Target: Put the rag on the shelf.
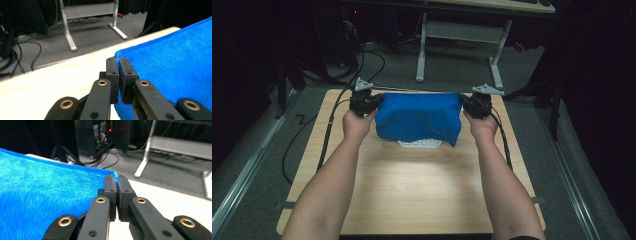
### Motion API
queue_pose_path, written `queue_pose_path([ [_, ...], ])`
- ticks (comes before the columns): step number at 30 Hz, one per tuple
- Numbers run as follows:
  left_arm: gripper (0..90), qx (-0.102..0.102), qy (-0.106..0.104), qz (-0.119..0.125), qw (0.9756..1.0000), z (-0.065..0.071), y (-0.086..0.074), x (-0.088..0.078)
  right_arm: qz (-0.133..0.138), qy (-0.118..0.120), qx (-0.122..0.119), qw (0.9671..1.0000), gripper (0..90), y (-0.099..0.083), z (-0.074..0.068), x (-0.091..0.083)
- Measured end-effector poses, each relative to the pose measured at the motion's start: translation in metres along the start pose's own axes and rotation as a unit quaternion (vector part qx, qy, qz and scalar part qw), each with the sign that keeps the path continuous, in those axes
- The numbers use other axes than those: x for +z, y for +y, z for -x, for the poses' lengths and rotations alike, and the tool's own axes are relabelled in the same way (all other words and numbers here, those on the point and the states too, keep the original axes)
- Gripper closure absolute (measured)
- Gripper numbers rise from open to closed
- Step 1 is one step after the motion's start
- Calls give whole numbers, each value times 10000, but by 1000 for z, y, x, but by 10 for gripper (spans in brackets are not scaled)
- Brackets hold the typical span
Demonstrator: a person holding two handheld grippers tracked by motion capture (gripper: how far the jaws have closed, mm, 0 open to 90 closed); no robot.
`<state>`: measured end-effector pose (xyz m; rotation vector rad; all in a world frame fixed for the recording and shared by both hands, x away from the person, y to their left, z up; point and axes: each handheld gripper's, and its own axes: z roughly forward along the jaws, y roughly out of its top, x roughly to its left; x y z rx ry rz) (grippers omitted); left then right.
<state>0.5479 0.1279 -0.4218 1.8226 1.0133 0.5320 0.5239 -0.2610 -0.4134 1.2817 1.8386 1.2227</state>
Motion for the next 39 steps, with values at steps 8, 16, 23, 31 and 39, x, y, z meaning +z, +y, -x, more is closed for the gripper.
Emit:
queue_pose_path([
  [8, 875, -339, -218, -40, 9992, 0, -38, 0, -187, 250, 124, 9994, 883, -31, -10, 0],
  [16, 876, -395, -462, -119, 9981, 10, -60, 7, -353, 314, 152, 9988, 883, -52, -18, 1],
  [23, 876, -415, -550, -203, 9974, 13, -71, 11, -562, 303, 191, 9978, 882, -66, -20, 5],
  [31, 875, -537, -598, -365, 9961, 10, -80, 15, -658, 301, 303, 9969, 881, -78, -17, 8],
  [39, 757, -689, -558, -399, 9953, 10, -84, 17, -702, 306, 280, 9967, 813, -85, -19, 8],
])
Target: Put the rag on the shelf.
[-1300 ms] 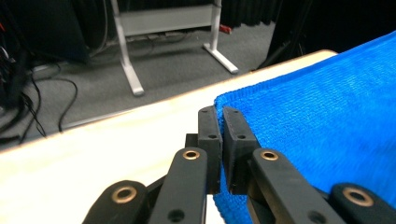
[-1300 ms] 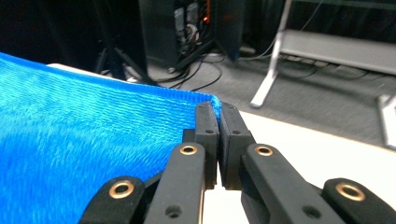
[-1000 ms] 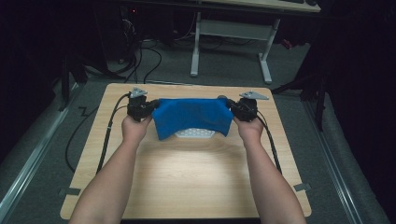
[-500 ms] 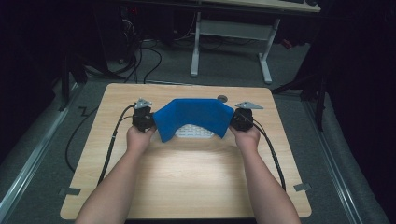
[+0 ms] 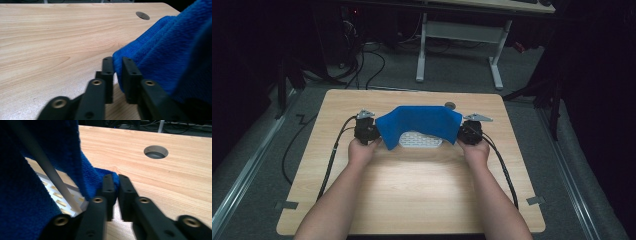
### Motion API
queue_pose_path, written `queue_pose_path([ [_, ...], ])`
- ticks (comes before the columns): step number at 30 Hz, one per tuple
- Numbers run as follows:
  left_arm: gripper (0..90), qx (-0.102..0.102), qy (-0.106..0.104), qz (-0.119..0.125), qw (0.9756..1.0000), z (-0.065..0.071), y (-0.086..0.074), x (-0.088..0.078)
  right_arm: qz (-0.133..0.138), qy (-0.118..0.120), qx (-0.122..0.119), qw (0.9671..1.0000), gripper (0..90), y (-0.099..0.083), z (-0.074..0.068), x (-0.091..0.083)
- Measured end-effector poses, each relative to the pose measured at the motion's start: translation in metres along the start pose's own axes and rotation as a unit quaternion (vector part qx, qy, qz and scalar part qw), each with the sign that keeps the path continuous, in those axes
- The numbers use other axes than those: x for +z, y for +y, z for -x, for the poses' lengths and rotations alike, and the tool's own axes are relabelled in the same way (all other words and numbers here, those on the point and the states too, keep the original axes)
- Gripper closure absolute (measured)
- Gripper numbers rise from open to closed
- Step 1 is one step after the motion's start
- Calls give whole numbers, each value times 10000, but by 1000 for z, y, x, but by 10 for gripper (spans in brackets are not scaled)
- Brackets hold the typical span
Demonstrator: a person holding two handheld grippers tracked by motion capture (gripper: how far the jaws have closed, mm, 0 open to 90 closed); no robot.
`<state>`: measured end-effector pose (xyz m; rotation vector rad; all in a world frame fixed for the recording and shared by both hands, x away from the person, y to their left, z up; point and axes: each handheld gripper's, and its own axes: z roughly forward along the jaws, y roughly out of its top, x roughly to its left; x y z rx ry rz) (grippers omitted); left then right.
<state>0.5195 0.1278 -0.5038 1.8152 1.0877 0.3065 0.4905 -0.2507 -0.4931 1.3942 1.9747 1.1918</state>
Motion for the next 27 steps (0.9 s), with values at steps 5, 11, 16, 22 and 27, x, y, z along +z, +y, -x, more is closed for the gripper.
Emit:
queue_pose_path([
  [5, 650, -173, 73, 74, 9998, -5, 1, -6, 137, -31, 129, 9998, 749, 0, 4, -5],
  [11, 614, -54, 176, 146, 9997, -5, 5, -14, 241, -80, 187, 9995, 707, 2, 11, -13],
  [16, 580, -23, 295, 207, 9993, -7, 9, -23, 313, -141, 143, 9993, 651, 5, 13, -19],
  [22, 550, 77, 495, 210, 9985, -12, 13, -35, 482, -223, 5, 9986, 586, 10, 14, -28],
  [27, 539, 77, 599, 255, 9978, -15, 13, -44, 539, -334, -87, 9980, 519, 14, 15, -35],
])
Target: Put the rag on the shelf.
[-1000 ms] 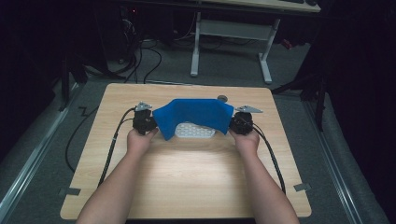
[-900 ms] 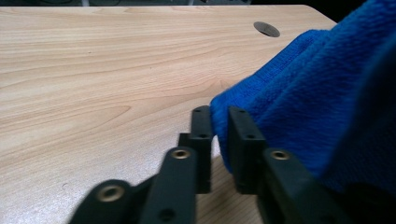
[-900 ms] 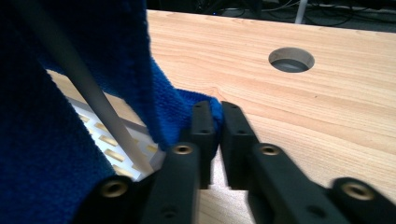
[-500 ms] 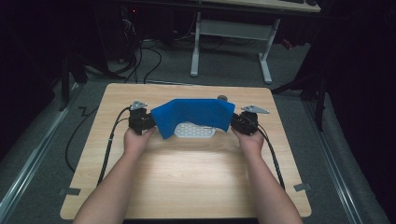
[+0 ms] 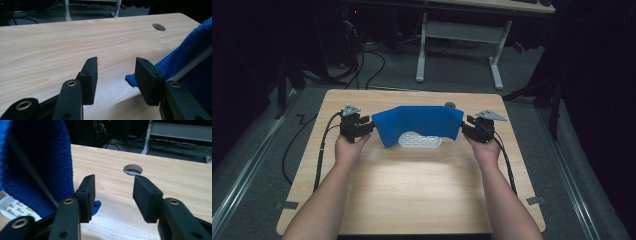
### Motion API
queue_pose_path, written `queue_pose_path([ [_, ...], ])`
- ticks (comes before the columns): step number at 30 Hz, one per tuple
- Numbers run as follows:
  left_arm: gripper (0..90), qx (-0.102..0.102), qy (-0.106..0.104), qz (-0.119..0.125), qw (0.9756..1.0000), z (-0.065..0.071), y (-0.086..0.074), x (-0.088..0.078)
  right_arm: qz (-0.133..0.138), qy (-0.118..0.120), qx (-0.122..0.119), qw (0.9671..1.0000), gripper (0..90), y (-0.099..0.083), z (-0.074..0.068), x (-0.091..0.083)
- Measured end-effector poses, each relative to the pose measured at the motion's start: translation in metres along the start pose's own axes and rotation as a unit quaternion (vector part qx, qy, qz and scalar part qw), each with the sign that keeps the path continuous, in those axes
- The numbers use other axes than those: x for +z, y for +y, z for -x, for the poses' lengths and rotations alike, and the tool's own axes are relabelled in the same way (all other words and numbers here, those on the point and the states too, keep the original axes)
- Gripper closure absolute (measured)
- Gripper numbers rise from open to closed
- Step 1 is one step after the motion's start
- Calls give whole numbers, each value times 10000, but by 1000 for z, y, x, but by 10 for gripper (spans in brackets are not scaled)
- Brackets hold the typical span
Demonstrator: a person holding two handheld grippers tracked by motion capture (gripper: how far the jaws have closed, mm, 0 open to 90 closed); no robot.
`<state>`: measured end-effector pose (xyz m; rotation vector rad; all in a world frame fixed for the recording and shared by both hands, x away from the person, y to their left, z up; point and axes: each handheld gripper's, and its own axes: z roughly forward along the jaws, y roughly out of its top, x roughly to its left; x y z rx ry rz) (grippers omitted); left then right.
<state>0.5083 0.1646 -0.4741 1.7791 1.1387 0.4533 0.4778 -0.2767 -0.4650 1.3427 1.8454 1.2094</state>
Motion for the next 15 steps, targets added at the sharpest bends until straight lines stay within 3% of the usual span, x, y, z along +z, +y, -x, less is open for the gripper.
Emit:
queue_pose_path([
  [15, 461, 26, 207, 18, 9998, -7, -11, -20, -158, -81, -187, 9997, 358, 2, -2, -16],
])
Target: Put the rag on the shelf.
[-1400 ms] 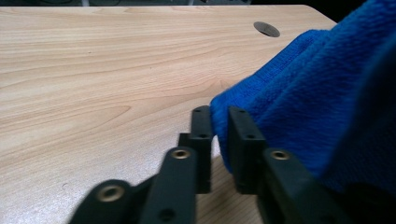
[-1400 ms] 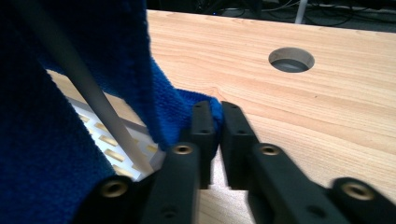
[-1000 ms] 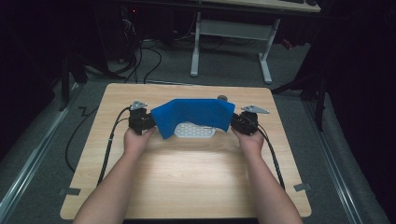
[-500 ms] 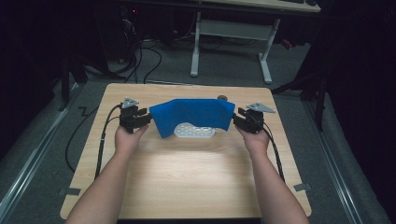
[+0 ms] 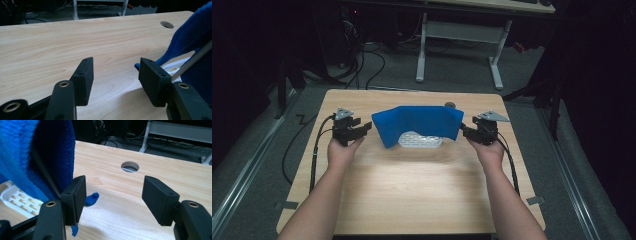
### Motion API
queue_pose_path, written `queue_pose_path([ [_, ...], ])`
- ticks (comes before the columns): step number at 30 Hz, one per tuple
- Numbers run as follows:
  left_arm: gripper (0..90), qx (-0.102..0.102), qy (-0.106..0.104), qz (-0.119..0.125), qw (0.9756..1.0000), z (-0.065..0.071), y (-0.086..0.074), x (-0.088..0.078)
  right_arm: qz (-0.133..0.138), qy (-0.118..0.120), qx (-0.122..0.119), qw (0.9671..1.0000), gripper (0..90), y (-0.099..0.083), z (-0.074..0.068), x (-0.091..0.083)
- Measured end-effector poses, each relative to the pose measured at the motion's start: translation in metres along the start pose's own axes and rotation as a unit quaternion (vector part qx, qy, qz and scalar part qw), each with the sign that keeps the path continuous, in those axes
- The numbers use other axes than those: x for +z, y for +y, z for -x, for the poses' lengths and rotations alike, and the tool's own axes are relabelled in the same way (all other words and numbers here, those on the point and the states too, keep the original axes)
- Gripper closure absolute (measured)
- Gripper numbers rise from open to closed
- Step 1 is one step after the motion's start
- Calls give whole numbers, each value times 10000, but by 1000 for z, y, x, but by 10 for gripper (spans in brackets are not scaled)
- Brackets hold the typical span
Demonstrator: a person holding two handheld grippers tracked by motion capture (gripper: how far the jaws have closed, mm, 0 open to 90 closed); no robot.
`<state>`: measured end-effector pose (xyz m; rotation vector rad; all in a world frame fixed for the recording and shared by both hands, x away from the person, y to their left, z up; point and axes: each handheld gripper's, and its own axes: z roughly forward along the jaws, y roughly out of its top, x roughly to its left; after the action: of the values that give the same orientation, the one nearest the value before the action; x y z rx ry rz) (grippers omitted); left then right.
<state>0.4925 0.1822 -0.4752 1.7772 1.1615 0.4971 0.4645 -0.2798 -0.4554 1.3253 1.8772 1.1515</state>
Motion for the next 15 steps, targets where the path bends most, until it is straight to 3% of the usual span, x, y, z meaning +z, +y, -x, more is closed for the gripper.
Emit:
queue_pose_path([
  [2, 453, -53, -68, 29, 10000, 0, -4, -4, -44, -44, -29, 10000, 344, 0, -2, -4],
  [5, 444, 43, -50, 21, 10000, 1, -11, -11, -30, -74, -98, 9999, 323, 1, -4, -10],
  [8, 433, 38, -31, -12, 10000, 0, -19, -18, 198, -129, -201, 9995, 327, -3, -6, -18],
  [11, 431, 3, -33, -10, 10000, -1, -28, -26, 43, -64, -206, 9998, 305, -4, -7, -23],
  [15, 415, 122, -83, -41, 9999, 5, -38, -37, -12, -82, -327, 9994, 272, -7, -15, -32],
])
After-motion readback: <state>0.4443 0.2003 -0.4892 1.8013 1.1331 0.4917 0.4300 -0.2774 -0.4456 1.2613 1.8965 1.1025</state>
